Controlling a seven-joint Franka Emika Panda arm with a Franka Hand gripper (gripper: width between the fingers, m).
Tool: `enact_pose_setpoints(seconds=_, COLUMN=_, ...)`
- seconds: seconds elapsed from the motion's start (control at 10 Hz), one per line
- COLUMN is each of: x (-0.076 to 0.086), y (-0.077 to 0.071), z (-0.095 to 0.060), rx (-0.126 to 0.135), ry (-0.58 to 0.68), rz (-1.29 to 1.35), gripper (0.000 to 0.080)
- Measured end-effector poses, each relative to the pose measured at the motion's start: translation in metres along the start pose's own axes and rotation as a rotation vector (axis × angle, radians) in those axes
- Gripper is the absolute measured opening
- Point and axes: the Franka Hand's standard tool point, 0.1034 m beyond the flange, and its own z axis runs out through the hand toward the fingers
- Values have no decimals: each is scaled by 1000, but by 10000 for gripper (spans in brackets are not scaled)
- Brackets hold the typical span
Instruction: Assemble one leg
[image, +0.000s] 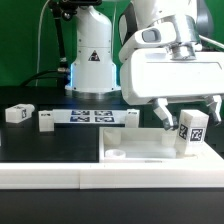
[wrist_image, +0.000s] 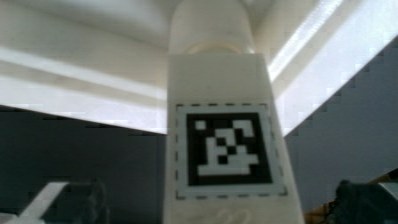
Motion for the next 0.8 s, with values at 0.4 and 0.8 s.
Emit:
enact_pose_setpoints(seconds=0.4, x=13, y=3, z=-11, rx=4, ry=-31, rz=-13, gripper=649)
enact_pose_setpoints(seconds=0.8, x=9, y=3, z=-5, rx=60, ry=-266, rz=-11, gripper=649)
